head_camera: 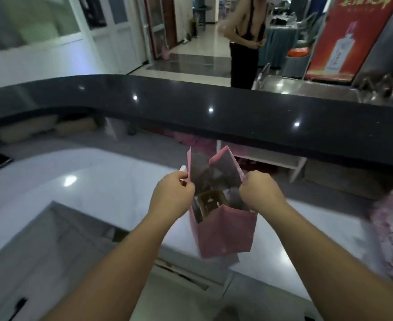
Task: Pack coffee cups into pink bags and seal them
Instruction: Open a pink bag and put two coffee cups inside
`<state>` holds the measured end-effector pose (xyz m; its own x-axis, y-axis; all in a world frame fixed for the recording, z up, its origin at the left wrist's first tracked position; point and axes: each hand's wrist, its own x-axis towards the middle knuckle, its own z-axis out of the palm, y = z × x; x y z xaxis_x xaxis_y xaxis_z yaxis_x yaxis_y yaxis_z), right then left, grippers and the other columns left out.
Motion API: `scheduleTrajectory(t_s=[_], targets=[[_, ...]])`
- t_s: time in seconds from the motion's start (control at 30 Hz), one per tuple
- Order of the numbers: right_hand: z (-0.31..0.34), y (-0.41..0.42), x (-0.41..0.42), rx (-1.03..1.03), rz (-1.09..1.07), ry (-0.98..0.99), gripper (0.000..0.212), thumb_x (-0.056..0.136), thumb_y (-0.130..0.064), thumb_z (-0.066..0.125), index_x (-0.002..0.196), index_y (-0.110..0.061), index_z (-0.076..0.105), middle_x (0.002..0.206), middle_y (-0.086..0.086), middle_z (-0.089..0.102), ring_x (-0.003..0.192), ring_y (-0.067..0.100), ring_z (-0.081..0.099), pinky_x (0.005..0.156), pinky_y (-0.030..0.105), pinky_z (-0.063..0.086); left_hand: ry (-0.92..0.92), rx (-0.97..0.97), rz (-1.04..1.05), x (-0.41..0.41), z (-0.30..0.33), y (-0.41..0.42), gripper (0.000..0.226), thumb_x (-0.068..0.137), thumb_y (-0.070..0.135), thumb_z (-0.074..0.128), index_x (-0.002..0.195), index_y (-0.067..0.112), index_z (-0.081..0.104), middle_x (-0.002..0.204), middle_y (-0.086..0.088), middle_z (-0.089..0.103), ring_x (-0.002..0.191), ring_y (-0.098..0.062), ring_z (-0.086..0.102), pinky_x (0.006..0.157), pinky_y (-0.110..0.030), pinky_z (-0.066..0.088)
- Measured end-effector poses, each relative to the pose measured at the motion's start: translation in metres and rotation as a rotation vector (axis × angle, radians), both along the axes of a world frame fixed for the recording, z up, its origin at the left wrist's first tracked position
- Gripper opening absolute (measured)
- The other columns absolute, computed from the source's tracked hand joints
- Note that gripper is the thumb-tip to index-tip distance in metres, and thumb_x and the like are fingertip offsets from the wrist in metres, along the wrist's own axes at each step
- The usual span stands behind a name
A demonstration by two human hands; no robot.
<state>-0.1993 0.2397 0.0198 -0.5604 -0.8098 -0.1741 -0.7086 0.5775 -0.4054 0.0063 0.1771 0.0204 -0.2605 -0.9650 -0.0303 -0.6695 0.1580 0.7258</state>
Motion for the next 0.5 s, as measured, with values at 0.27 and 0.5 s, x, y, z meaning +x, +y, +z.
scheduleTrajectory(t_s=[0.27,0.5], targets=[[-0.004,-0.052,0.182,0.009,0.306,-0.053,0.018,0.070,-0.024,0.050,0.076,-0.016,0.065,0.066,0.002,0.063,0.058,0.021,0.061,0.046,0.026,0.040,0.199,0.031,0.306,0.190,-0.014,0.004,0.021,0.100,0.028,0.057,0.096,0.027,0.078,0.083,0.007,0.075,0.079,-0.012,0.070,0.061,-0.027,0.052],[-0.007,-0.099,0.321,-0.004,0.609,-0.049,0.031,0.062,-0.037,0.044,0.073,-0.016,0.065,0.064,0.000,0.062,0.058,0.021,0.060,0.047,0.025,0.041,0.249,0.019,0.612,0.326,-0.022,0.017,0.033,0.102,0.038,0.055,0.080,0.023,0.075,0.068,0.000,0.067,0.060,-0.011,0.057,0.055,-0.029,0.041]])
